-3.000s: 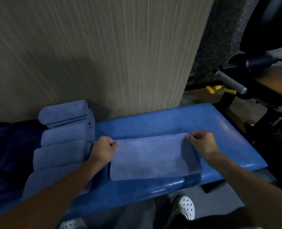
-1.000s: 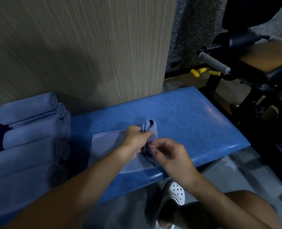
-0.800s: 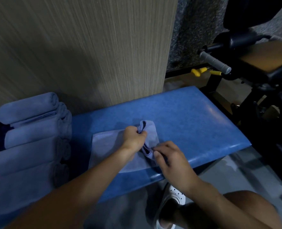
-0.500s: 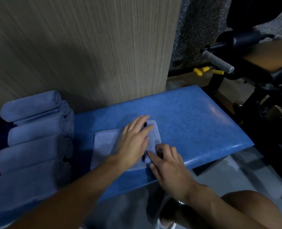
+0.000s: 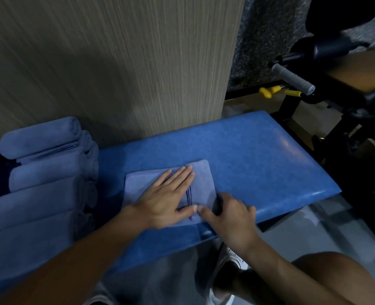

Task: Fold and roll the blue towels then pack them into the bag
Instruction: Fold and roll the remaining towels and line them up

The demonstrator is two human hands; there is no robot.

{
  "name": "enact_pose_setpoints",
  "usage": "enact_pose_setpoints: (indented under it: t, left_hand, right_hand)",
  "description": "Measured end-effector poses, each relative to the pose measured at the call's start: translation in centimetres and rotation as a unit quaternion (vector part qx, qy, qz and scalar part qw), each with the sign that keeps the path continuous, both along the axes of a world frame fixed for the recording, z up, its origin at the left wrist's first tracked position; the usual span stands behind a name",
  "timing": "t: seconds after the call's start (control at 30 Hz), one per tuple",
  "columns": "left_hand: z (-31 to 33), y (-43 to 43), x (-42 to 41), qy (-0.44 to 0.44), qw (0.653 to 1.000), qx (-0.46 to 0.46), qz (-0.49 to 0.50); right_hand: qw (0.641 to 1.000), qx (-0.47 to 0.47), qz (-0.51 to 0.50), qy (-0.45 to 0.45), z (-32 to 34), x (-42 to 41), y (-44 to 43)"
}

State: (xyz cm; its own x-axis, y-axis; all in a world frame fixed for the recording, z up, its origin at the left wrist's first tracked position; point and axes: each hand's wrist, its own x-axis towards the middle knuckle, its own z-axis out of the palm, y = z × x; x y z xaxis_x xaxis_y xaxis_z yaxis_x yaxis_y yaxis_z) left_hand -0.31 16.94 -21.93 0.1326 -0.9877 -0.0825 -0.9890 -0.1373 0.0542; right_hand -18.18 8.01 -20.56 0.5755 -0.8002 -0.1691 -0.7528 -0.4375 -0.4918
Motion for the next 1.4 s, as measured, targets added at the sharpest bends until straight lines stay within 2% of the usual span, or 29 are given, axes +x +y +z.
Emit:
enact_pose_setpoints:
  t: [0.13, 0.23, 0.3, 0.4, 0.5, 0.6, 0.67, 0.73, 0.8, 0.87, 0.97, 1.07, 1.2, 1.27, 1.33, 1.4]
  left_hand:
    - [-0.5, -0.3, -0.4, -0.005, 1.000, -0.002, 0.006]
    - [-0.4, -1.6, -1.9, 0.019, 0.996, -0.075, 0.034]
    - [0.2, -2.9, -2.2, 0.054, 0.988, -0.134, 0.055]
    - [2.1, -5.5, -0.3, 0.125, 0.978, -0.163, 0.031]
    - [4.4, -8.1, 2.1, 0.127, 0.989, -0.068, -0.034]
    - [5.6, -9.8, 3.6, 0.078, 0.996, 0.036, -0.037]
    - [5.8, -10.0, 4.3, 0.066, 0.996, 0.050, -0.039]
    - [5.6, -9.8, 5.0, 0.083, 0.995, 0.034, -0.042]
    - [5.3, -9.2, 5.7, 0.117, 0.992, 0.006, -0.045]
    - [4.8, -8.7, 6.2, 0.154, 0.987, -0.010, -0.043]
    - [4.6, -7.6, 6.2, 0.161, 0.987, -0.007, -0.023]
    - [4.8, -6.3, 6.0, 0.163, 0.986, 0.000, -0.043]
    - [4.0, -4.5, 6.1, 0.091, 0.990, -0.041, -0.099]
    - [3.0, -3.6, 6.1, 0.046, 0.986, -0.085, -0.139]
    - [1.8, -2.7, 6.1, 0.043, 0.981, -0.111, -0.151]
    - [1.0, -2.1, 6.4, 0.048, 0.987, -0.086, -0.129]
  right_hand:
    - [0.996, 0.057, -0.045, -0.052, 0.5, 0.1, -0.6]
    - [0.990, 0.068, -0.074, -0.100, 1.2, -0.4, -2.0]
    - [0.988, 0.053, -0.068, -0.129, 1.4, -0.7, -3.2]
    - [0.975, 0.092, -0.002, -0.200, 1.0, -1.1, -5.1]
    - [0.971, 0.084, 0.068, -0.213, 0.4, -1.3, -6.9]
    - [0.967, 0.075, 0.086, -0.228, 0.4, -1.1, -8.4]
    - [0.965, 0.077, 0.069, -0.241, 0.3, -0.7, -9.2]
    - [0.960, 0.125, 0.062, -0.242, 0.3, -0.5, -9.8]
    - [0.967, 0.142, 0.091, -0.192, 0.3, -0.3, -10.0]
    - [0.972, 0.120, 0.106, -0.171, 0.3, -0.3, -9.9]
    - [0.971, 0.066, 0.099, -0.209, 0.4, -0.2, -9.1]
    - [0.962, -0.011, 0.138, -0.234, -0.1, -0.3, -8.4]
    - [0.952, -0.106, 0.199, -0.207, -0.4, -0.4, -7.7]
    - [0.950, -0.125, 0.221, -0.179, -0.3, -0.7, -7.2]
    - [0.949, -0.128, 0.239, -0.161, -0.3, -1.2, -6.7]
    - [0.950, -0.099, 0.232, -0.186, -0.2, -1.7, -6.0]
